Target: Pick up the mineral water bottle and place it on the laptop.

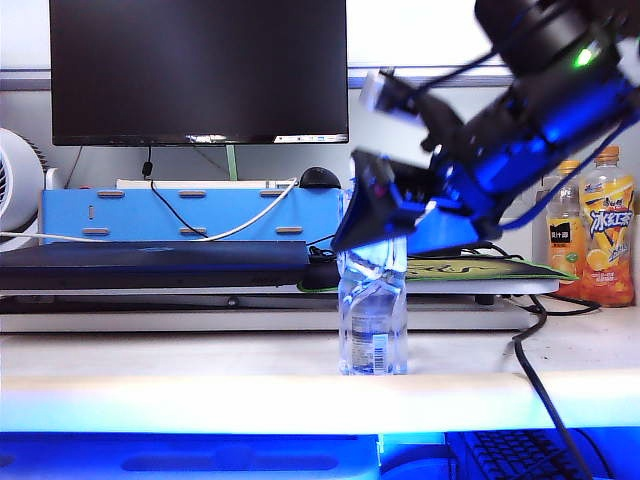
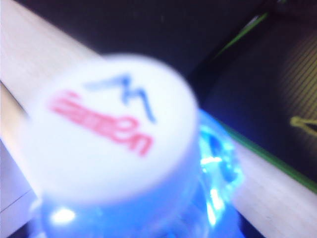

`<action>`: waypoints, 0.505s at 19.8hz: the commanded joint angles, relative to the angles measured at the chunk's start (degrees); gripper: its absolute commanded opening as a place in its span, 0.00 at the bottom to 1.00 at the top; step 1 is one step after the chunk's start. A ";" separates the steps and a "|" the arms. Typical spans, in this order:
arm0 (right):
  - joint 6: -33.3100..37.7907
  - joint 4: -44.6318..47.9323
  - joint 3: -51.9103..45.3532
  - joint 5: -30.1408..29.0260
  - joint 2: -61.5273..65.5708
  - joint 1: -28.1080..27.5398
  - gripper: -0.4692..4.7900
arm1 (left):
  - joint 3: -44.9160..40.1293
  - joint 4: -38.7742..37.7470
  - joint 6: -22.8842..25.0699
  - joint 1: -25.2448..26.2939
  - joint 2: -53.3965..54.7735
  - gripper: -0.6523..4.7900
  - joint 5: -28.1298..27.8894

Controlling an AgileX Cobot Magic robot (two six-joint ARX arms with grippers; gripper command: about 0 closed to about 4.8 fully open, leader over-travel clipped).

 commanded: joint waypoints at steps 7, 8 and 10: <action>-0.59 2.45 4.63 0.81 6.43 0.33 1.00 | 0.00 -0.37 0.07 0.02 -0.13 0.12 0.35; -0.83 2.40 4.70 1.38 6.49 0.33 1.00 | 0.00 -0.35 0.09 0.02 -0.13 0.12 0.37; -1.01 2.56 4.70 1.75 7.17 0.33 1.00 | 0.00 -0.35 0.09 0.02 -0.13 0.12 0.39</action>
